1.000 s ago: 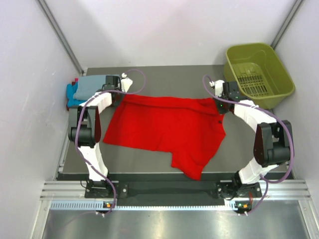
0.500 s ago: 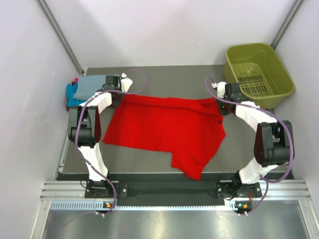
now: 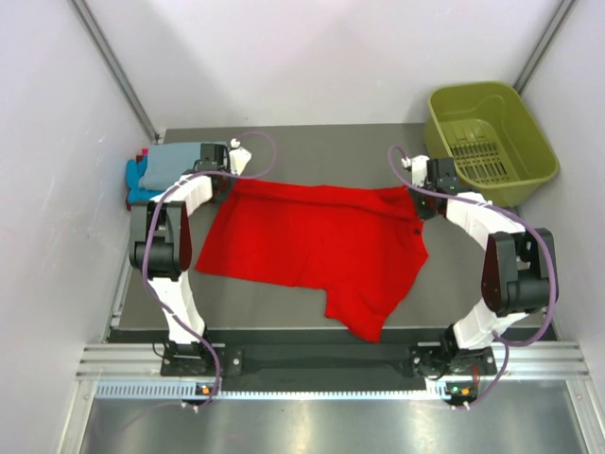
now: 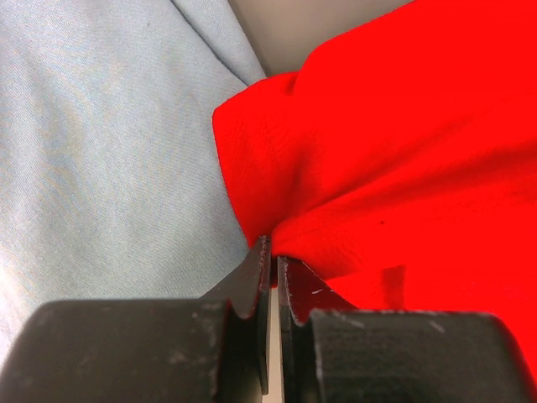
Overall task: Fold and stack the t-shirts
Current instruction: Fold the tshirt
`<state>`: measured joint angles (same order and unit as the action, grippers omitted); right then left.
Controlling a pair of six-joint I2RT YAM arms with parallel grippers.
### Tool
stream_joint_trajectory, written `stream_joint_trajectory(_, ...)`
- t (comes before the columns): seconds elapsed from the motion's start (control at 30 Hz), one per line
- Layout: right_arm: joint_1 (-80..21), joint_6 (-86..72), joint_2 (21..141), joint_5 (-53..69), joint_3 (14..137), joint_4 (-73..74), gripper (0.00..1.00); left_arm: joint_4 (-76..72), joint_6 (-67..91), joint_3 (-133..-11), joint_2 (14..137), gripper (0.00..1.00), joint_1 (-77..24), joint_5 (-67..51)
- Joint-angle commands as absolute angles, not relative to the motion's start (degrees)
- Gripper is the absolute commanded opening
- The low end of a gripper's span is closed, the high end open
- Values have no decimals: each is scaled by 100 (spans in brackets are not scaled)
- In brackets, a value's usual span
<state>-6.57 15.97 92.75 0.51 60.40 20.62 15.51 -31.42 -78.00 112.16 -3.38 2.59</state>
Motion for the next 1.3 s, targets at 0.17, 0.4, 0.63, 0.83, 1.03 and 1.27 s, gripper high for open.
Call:
stream_joint_trajectory(0.17,-606,1626,9246,62,6021,1960,0,1547,-3138,-7831,11171,0,-290,413)
stream_joint_trajectory(0.4,-606,1626,9176,62,5880,2013,0,1608,-3146,-7761,11153,0,-281,422)
stream_joint_trajectory(0.63,-484,1679,9088,-113,5888,2030,0,1617,-3103,-7699,11118,0,-281,404)
stream_joint_trajectory(0.83,-352,1749,9061,-123,5845,2109,0,1626,-3146,-7647,11083,0,-281,431)
stream_joint_trajectory(1.03,-351,1714,9017,-27,5730,2039,0,1617,-3147,-7646,11092,0,-281,413)
stream_joint_trajectory(1.27,-343,1802,9000,-62,5687,2083,0,1845,-3102,-7629,11092,0,-281,378)
